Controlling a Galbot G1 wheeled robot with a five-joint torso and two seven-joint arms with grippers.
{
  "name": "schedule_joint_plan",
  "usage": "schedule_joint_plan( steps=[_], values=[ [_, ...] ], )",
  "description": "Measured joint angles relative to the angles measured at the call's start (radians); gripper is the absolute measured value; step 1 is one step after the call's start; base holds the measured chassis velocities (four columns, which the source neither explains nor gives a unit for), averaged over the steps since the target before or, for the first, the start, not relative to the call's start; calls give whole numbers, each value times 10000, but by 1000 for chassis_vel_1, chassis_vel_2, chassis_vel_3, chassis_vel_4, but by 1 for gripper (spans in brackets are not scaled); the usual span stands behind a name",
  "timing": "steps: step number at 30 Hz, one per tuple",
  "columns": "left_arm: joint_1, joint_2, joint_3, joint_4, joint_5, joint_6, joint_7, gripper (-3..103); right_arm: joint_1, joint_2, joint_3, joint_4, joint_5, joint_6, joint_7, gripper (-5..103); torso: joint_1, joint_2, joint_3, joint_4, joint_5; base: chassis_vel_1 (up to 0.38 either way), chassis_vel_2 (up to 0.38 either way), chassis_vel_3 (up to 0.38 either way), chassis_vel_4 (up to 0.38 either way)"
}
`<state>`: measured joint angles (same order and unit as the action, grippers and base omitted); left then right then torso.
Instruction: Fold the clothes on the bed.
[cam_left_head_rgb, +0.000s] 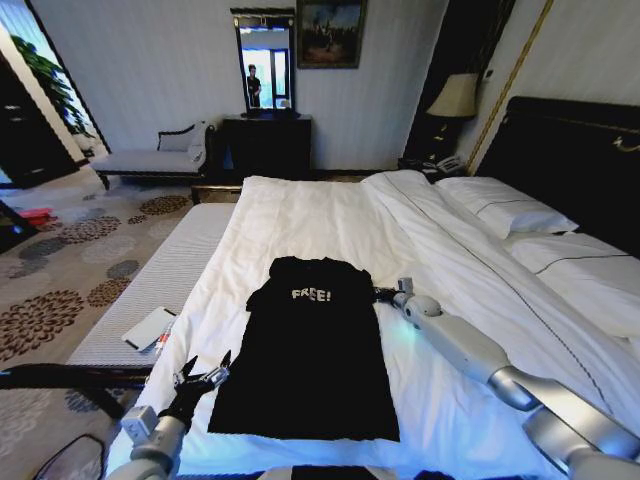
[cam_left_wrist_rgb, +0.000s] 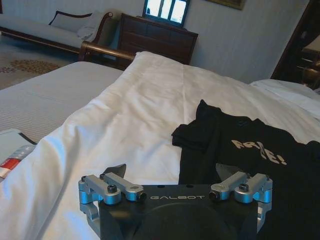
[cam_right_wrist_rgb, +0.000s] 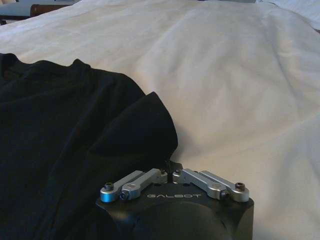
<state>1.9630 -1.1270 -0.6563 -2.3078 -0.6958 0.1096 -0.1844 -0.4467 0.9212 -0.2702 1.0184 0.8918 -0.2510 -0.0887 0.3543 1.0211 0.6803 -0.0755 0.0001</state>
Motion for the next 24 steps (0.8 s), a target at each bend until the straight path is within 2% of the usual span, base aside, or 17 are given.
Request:
schedule_joint_plan(
  steps=[24],
  values=[
    [33, -56, 14, -131, -2, -60, -6, 100, -389, -730, 765, 663, 342, -53, 657, 0, 0, 0, 0, -1, 0, 0, 0, 0, 0]
  ],
)
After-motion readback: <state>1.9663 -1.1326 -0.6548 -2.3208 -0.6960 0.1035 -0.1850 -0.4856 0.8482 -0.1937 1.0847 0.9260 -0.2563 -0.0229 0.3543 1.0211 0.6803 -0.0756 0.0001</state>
